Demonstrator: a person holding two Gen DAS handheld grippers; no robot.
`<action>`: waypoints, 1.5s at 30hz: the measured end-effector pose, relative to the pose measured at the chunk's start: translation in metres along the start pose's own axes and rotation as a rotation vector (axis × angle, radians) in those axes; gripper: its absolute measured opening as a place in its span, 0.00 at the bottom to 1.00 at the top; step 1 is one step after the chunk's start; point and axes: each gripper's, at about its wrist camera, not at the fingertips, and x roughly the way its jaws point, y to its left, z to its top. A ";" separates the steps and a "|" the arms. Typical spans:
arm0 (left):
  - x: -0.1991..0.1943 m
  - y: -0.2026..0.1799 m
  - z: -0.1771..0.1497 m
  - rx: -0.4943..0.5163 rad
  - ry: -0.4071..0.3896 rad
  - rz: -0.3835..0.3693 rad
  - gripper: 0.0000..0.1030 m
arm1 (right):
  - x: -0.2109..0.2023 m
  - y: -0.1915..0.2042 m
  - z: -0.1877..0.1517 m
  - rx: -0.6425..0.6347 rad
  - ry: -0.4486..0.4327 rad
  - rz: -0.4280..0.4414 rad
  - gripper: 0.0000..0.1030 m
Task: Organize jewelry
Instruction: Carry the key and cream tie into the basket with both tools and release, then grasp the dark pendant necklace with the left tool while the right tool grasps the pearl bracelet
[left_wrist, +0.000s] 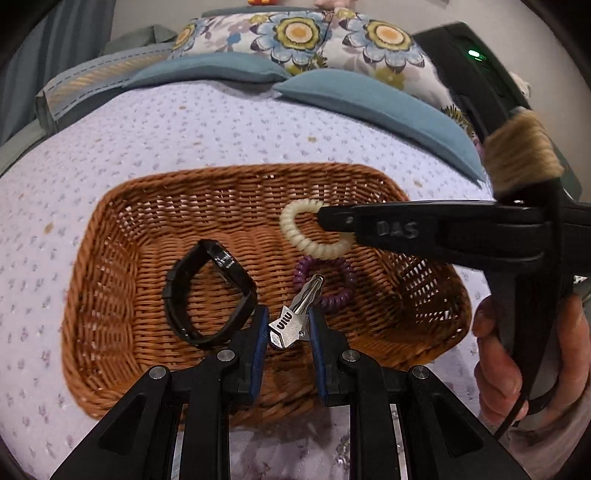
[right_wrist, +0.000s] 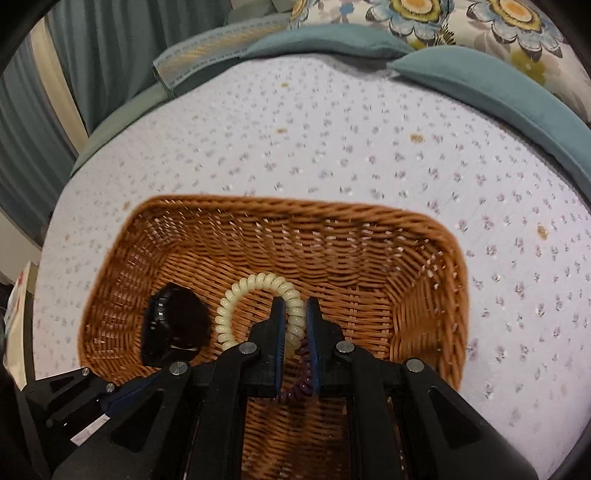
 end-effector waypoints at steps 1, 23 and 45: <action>0.003 -0.001 0.000 0.000 0.005 0.003 0.22 | 0.003 -0.002 0.000 0.007 0.008 0.010 0.14; -0.120 0.017 -0.043 -0.067 -0.190 -0.068 0.48 | -0.108 -0.007 -0.051 0.001 -0.135 0.143 0.42; -0.198 0.060 -0.182 -0.285 -0.188 -0.016 0.48 | -0.168 0.018 -0.237 -0.078 -0.067 0.139 0.42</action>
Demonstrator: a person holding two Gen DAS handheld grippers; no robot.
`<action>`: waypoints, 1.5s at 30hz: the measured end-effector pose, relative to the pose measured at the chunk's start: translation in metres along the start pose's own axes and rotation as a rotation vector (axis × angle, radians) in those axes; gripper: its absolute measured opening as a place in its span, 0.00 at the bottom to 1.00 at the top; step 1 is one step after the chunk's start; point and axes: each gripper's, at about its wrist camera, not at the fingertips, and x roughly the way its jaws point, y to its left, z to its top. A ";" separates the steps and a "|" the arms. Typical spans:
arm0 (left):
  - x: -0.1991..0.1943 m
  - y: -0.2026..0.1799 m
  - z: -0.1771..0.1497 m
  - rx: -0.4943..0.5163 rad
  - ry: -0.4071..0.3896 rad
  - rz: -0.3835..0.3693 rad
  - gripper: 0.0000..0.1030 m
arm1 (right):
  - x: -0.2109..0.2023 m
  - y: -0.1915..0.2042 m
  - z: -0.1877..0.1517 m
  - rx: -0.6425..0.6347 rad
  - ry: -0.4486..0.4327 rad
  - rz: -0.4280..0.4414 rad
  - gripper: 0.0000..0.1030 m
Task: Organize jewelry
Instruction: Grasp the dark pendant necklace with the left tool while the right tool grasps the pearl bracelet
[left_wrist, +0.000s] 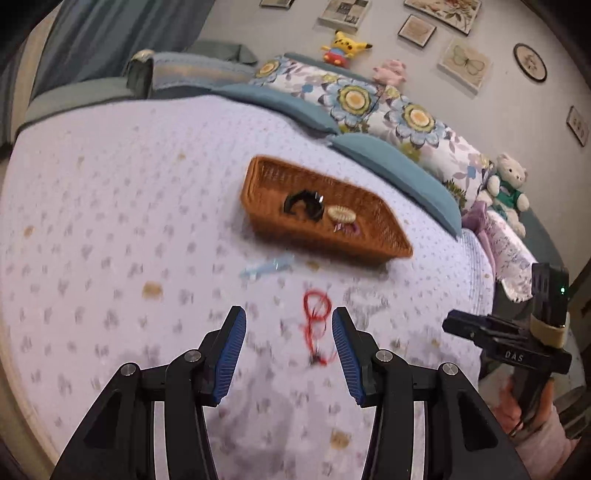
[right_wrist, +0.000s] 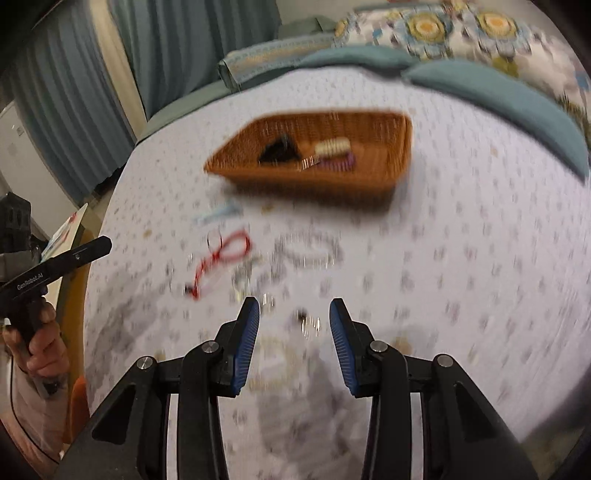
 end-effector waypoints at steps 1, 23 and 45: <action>0.003 -0.001 -0.007 0.003 0.015 0.005 0.48 | 0.004 -0.004 -0.009 0.027 0.020 0.011 0.42; 0.088 -0.045 -0.033 0.275 0.208 0.090 0.29 | 0.051 0.018 -0.028 -0.056 0.098 -0.071 0.39; 0.084 -0.057 -0.034 0.318 0.175 0.058 0.10 | 0.056 0.035 -0.032 -0.146 0.068 -0.127 0.12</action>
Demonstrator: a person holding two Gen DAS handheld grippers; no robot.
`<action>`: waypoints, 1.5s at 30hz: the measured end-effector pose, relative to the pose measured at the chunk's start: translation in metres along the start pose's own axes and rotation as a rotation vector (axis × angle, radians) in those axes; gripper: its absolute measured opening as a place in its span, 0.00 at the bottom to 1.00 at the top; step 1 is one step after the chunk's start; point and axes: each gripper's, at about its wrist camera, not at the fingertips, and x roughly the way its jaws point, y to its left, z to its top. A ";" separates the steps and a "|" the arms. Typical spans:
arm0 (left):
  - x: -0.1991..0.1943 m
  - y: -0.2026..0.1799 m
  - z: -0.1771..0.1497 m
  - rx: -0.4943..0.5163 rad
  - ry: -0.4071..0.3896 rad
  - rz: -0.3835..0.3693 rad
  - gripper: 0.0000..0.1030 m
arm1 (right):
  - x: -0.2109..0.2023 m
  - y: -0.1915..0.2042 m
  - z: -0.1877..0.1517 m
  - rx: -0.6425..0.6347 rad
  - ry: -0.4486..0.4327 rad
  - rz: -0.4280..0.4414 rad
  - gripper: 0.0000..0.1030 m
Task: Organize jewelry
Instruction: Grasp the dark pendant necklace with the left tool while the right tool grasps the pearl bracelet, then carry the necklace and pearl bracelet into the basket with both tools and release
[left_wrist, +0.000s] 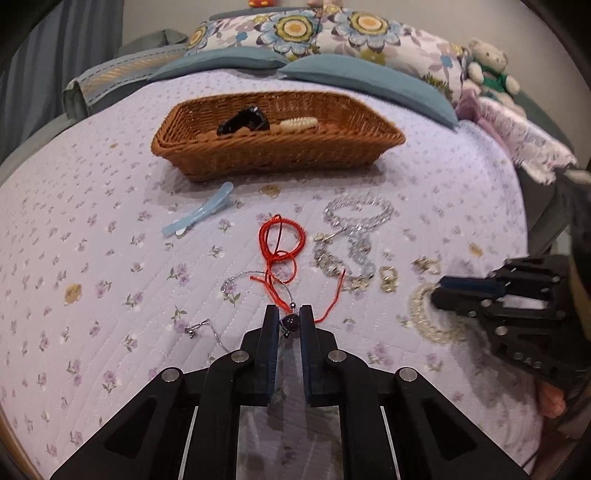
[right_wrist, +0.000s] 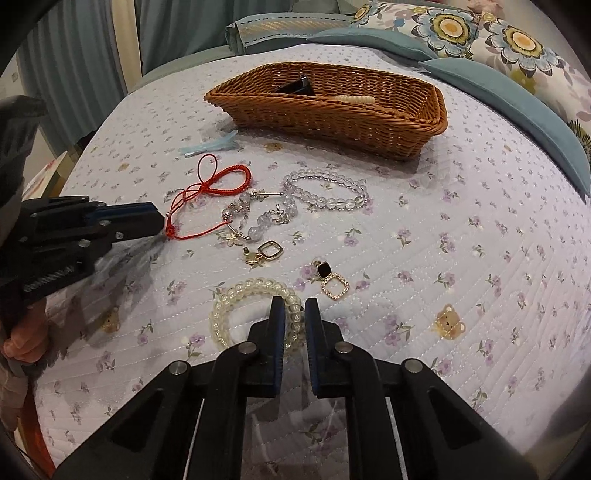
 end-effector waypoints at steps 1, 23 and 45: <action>-0.004 0.001 0.000 -0.012 -0.009 -0.016 0.10 | -0.001 -0.001 -0.001 0.002 -0.001 0.003 0.12; -0.066 0.034 0.009 -0.201 -0.183 -0.212 0.10 | -0.051 0.001 0.022 0.006 -0.116 0.038 0.12; -0.026 0.059 0.162 -0.212 -0.321 -0.219 0.10 | -0.014 -0.063 0.183 0.153 -0.263 0.009 0.12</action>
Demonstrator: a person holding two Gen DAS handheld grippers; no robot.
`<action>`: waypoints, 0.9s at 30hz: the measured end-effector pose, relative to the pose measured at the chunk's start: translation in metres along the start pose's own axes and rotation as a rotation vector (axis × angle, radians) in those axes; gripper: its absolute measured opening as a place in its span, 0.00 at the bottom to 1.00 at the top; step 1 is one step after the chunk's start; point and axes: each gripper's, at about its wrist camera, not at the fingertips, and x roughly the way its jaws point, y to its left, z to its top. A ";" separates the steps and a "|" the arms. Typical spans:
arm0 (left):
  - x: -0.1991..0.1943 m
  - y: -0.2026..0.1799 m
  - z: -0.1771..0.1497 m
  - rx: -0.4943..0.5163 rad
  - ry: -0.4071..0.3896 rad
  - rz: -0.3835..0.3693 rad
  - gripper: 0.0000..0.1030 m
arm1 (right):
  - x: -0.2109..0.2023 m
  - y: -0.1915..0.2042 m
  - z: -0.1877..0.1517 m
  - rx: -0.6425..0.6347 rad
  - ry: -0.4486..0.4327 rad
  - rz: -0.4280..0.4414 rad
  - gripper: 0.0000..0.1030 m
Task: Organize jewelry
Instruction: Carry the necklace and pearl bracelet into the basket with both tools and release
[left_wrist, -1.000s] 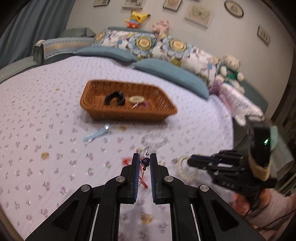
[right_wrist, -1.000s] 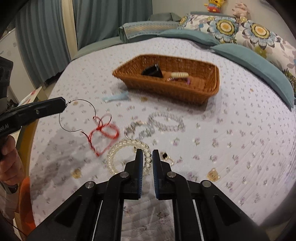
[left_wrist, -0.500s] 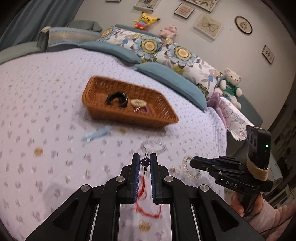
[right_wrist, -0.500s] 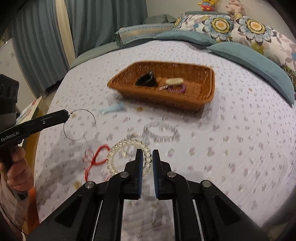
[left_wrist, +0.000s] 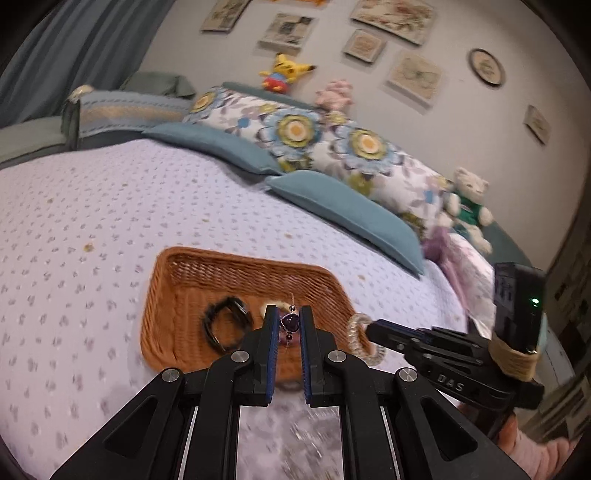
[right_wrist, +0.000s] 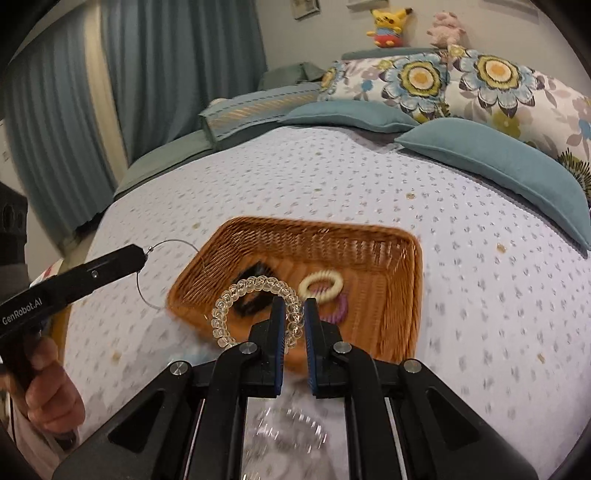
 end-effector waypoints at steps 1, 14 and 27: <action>0.010 0.007 0.007 -0.017 0.005 0.015 0.10 | 0.013 -0.002 0.008 0.000 0.015 -0.020 0.12; 0.112 0.039 0.010 0.030 0.162 0.199 0.10 | 0.116 -0.025 0.016 0.059 0.233 -0.071 0.12; 0.096 0.053 -0.004 -0.090 0.145 0.066 0.54 | 0.100 -0.049 0.009 0.139 0.220 -0.005 0.40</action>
